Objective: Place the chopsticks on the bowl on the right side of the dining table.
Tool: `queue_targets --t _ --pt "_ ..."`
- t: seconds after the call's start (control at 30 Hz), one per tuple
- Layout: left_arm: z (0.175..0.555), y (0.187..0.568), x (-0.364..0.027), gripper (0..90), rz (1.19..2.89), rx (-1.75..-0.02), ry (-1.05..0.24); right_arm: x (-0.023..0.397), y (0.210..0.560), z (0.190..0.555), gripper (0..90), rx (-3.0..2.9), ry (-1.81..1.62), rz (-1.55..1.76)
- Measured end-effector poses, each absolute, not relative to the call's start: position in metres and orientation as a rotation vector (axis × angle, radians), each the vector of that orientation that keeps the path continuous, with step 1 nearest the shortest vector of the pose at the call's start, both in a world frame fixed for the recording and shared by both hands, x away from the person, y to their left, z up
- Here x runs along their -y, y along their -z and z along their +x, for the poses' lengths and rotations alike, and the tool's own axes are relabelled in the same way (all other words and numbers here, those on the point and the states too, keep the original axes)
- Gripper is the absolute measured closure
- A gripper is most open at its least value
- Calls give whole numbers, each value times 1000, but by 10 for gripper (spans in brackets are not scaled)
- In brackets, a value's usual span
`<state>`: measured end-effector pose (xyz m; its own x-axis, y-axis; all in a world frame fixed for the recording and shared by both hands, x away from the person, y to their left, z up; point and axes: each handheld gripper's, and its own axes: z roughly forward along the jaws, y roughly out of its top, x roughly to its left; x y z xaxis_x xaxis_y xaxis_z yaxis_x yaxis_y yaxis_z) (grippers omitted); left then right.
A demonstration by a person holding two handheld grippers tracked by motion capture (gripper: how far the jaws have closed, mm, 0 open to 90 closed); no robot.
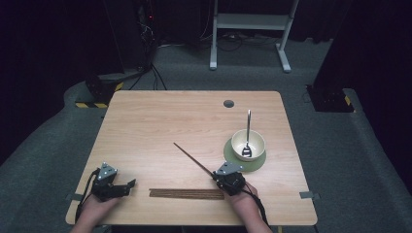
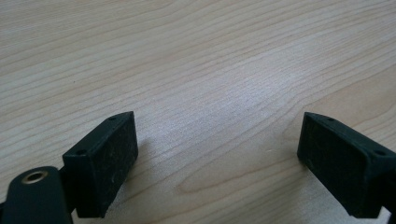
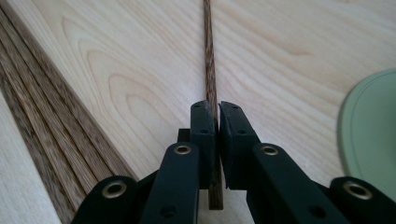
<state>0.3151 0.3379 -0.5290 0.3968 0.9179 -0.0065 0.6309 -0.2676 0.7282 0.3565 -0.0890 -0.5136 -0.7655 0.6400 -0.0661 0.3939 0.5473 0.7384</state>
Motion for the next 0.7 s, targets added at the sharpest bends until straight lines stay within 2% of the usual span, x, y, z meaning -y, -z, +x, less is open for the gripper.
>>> queue_targets --t 0.7 --pt "315 529 -337 122 2004 -1314 -560 124 470 340 846 -2299 -1181 869"
